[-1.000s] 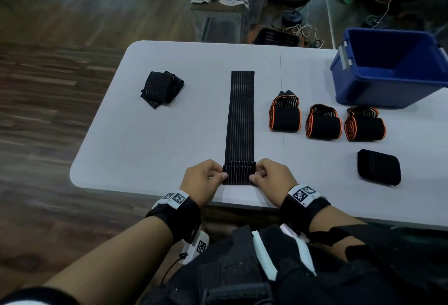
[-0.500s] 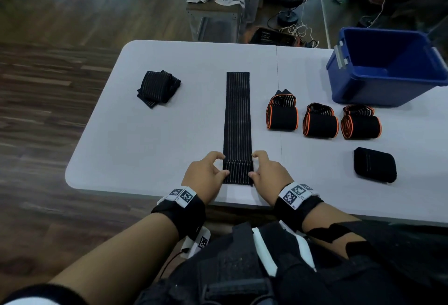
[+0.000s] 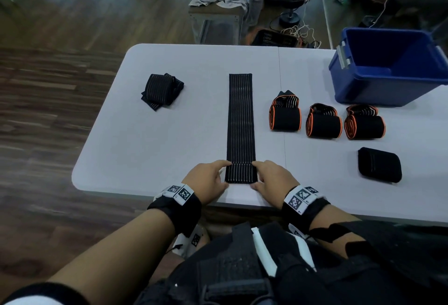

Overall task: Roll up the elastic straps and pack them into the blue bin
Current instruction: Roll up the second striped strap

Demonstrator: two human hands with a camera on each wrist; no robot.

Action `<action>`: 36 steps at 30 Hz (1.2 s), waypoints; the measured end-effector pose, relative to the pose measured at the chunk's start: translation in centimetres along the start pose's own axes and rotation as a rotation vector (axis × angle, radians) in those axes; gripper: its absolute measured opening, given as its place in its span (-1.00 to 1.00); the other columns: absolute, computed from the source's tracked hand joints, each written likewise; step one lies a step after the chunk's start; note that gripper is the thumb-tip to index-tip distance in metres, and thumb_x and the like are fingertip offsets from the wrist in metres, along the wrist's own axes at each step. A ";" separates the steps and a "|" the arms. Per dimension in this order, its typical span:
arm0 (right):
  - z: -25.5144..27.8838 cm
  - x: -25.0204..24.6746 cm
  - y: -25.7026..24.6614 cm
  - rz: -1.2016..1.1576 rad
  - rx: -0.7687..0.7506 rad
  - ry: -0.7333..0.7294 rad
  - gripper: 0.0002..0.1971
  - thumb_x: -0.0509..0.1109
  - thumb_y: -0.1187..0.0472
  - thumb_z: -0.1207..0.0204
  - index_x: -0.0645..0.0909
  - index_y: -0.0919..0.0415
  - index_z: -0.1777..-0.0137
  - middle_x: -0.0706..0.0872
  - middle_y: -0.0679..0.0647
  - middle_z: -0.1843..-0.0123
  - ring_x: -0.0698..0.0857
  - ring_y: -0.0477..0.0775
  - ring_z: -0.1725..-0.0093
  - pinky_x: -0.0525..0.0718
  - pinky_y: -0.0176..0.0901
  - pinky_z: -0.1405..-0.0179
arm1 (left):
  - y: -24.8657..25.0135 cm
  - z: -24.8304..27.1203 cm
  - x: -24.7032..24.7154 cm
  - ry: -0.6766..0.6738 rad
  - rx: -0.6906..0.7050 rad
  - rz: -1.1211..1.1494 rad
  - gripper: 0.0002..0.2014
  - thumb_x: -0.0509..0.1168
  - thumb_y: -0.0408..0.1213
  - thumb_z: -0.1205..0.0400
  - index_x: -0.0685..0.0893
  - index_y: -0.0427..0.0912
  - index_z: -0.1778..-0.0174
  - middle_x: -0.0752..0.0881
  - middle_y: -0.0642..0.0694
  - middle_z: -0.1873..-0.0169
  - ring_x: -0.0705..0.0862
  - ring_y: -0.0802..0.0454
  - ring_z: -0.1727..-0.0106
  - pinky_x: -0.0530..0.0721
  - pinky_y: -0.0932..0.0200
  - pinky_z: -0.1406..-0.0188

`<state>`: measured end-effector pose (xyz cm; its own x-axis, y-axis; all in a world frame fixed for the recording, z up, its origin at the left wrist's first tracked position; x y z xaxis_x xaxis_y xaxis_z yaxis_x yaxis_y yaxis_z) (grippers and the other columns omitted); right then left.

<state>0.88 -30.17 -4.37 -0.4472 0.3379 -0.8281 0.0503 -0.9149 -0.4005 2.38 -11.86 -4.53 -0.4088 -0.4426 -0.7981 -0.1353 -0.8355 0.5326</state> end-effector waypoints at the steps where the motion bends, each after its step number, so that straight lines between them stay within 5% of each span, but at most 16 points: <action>1: -0.1 0.1 -0.1 -0.001 -0.001 0.001 -0.40 0.39 0.01 -0.63 0.35 0.11 -0.63 0.61 0.10 -0.29 0.63 0.13 -0.26 0.57 -0.08 -0.24 | 0.0 -0.1 0.0 0.006 0.007 0.013 -0.45 0.42 -0.18 -0.56 0.56 0.08 -0.51 0.82 -0.03 0.22 0.76 0.00 0.06 0.70 0.09 -0.10; 5: -0.1 -0.1 -0.2 -0.112 0.010 0.054 -0.59 0.28 0.02 -0.70 0.53 0.13 -0.49 0.70 0.12 -0.23 0.67 0.15 -0.23 0.61 -0.03 -0.25 | -0.5 -0.4 -0.1 0.037 -0.029 0.142 -0.59 0.38 -0.16 -0.63 0.65 0.10 -0.43 0.69 0.05 0.45 0.65 0.12 0.32 0.64 0.19 0.12; 8: -0.4 -0.6 0.4 -0.231 0.051 0.104 -0.73 0.22 0.01 -0.74 0.69 0.13 -0.14 0.77 0.09 -0.03 0.70 0.13 -0.06 0.56 -0.08 -0.01 | -1.2 -0.6 0.1 0.016 -0.105 0.285 -0.70 0.33 -0.05 -0.68 0.72 0.12 -0.32 0.79 0.07 0.43 0.73 0.20 0.31 0.68 0.19 0.10; 13: -1.3 -0.8 0.8 -0.227 0.143 0.105 -0.61 0.12 -0.05 -0.77 0.52 0.15 0.21 0.63 0.06 0.24 0.59 0.14 0.16 0.42 -0.08 0.17 | -1.8 -0.7 0.4 0.026 -0.202 0.353 -0.74 0.26 0.10 -0.70 0.78 0.06 0.07 0.82 0.11 0.39 0.77 0.16 0.24 0.73 0.09 -0.03; 16: -1.7 -0.8 0.9 -0.196 0.180 0.087 -0.58 0.10 -0.05 -0.78 0.53 0.20 0.21 0.69 0.12 0.20 0.62 0.16 0.15 0.45 -0.07 0.16 | -1.7 -1.0 0.6 0.017 -0.209 0.319 -0.62 0.26 0.14 -0.69 0.75 0.02 0.32 0.82 0.13 0.41 0.77 0.12 0.27 0.72 0.09 0.05; 20: -2.1 -0.8 1.5 -0.217 0.245 0.096 -0.60 0.22 -0.10 -0.71 0.63 0.20 0.17 0.78 0.09 0.21 0.71 0.12 0.14 0.58 -0.06 0.15 | -1.7 -1.3 0.6 0.028 -0.206 0.271 -0.56 0.25 0.16 -0.68 0.72 -0.04 0.38 0.81 0.06 0.42 0.75 0.07 0.31 0.72 0.06 0.09; 24: -2.0 -1.0 1.6 -0.248 0.269 0.133 -0.75 0.37 -0.03 -0.64 0.55 0.17 0.06 0.72 0.04 0.19 0.70 0.10 0.14 0.63 -0.05 0.13 | -1.1 -1.3 0.5 0.040 -0.189 0.114 -0.64 0.24 0.13 -0.70 0.64 -0.01 0.31 0.73 0.03 0.40 0.69 0.03 0.28 0.62 0.10 0.22; 28: -1.5 -1.3 1.0 -0.265 0.182 0.164 -0.69 0.39 0.09 -0.64 0.35 0.10 -0.24 0.61 -0.01 0.26 0.65 0.05 0.23 0.55 -0.06 0.26 | -1.1 -1.0 0.6 0.119 -0.175 0.087 -0.78 0.29 0.10 -0.67 0.48 0.06 -0.02 0.69 0.00 0.38 0.67 0.01 0.31 0.66 0.02 0.26; 31: -1.3 -1.3 0.3 -0.203 0.061 0.152 -0.57 0.34 0.15 -0.66 0.27 0.05 -0.44 0.62 -0.04 0.30 0.65 0.07 0.25 0.56 -0.05 0.23 | -1.0 -0.6 0.5 0.143 -0.104 0.083 -0.62 0.32 0.04 -0.66 0.37 0.14 -0.33 0.68 0.00 0.39 0.67 0.07 0.33 0.68 0.01 0.28; 36: -1.4 -0.8 0.3 -0.139 0.018 0.106 -0.55 0.26 0.12 -0.71 0.29 0.10 -0.56 0.76 0.16 -0.01 0.72 0.19 0.01 0.67 0.03 0.00 | -0.9 -0.5 0.4 0.092 -0.028 0.015 -0.41 0.34 0.08 -0.64 0.29 0.26 -0.57 0.64 0.09 0.32 0.63 0.20 0.29 0.56 0.18 0.32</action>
<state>2.57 -30.42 -4.36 -0.3519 0.4819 -0.8025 -0.0219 -0.8613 -0.5076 2.78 -11.47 -5.49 -0.3256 -0.4822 -0.8133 -0.1044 -0.8366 0.5378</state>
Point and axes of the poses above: each hand's wrist, its own z-axis away from the middle knuckle, its own x-axis out of the palm, y = z × x, the point moved 6 cm from there along -z, towards the middle knuckle
